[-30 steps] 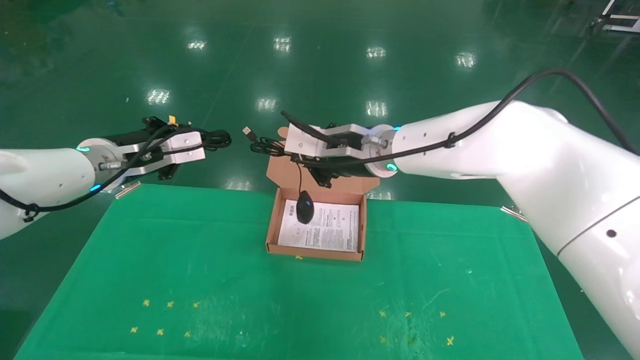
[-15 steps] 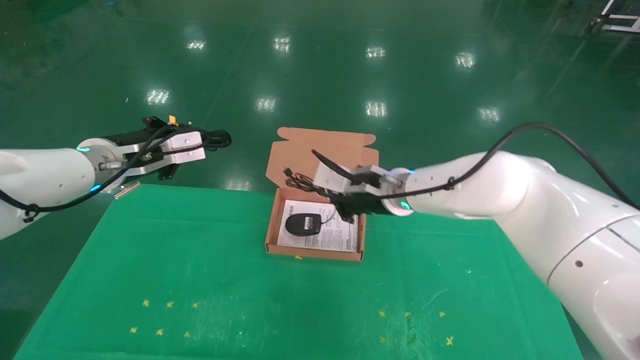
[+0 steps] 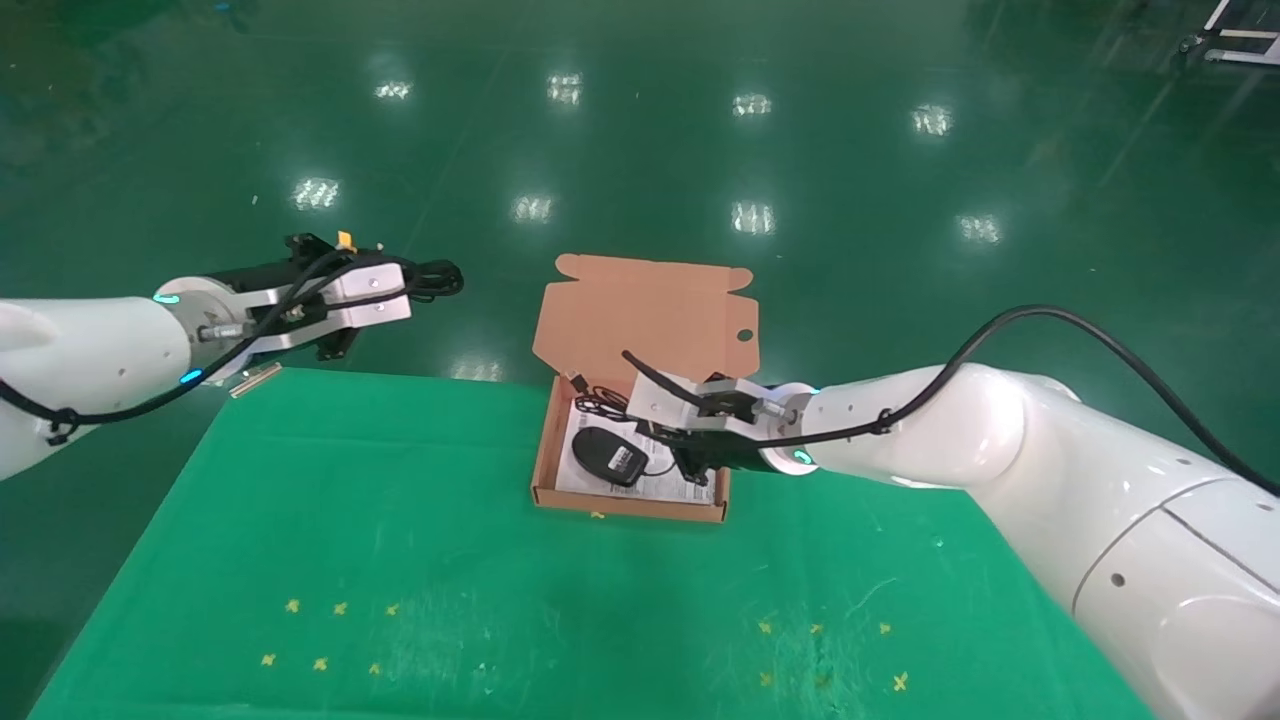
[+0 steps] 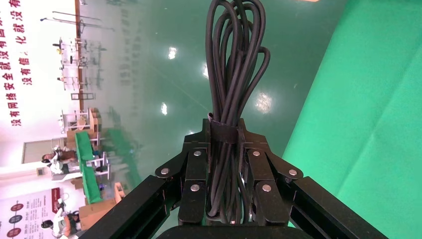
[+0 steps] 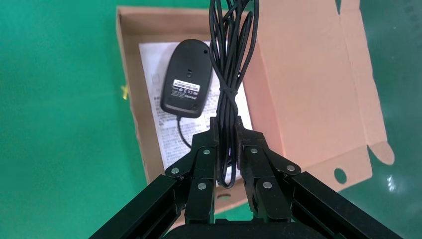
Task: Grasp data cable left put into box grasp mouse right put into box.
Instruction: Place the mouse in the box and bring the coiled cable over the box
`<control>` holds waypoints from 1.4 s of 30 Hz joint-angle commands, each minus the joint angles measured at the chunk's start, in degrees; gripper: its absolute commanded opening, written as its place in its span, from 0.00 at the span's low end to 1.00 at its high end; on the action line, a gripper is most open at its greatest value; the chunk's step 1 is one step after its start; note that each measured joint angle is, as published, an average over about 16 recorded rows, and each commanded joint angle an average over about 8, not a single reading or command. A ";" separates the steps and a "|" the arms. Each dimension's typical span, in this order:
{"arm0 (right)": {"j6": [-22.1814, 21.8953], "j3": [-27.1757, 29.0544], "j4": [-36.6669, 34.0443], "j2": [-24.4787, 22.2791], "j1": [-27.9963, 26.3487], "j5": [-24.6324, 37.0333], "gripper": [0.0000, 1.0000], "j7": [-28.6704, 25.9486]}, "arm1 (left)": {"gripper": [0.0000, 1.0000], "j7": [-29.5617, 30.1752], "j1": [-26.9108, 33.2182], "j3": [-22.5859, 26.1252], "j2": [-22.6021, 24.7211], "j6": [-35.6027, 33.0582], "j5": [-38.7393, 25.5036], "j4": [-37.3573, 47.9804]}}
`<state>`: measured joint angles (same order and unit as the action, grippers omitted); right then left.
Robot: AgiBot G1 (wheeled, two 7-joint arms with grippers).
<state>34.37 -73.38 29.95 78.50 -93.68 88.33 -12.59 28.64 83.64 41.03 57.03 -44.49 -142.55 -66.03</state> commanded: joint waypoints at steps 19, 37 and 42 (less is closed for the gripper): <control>0.16 -1.19 0.05 -0.10 0.01 -1.79 1.00 0.70 | 0.00 0.00 -0.02 -0.01 -0.01 -0.01 0.00 0.00; -1.29 -0.83 5.58 -7.57 -1.11 -1.33 1.00 -1.16 | 0.00 -3.38 -2.95 2.09 3.67 2.36 5.48 -0.97; -0.93 -1.31 9.26 -12.09 -2.32 0.19 1.00 -3.28 | 0.00 -5.98 -4.29 3.44 6.28 5.39 6.84 0.85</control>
<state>33.46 -74.78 39.69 66.28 -96.01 88.75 -16.31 22.48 79.55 44.48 63.52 -38.95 -135.65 -64.51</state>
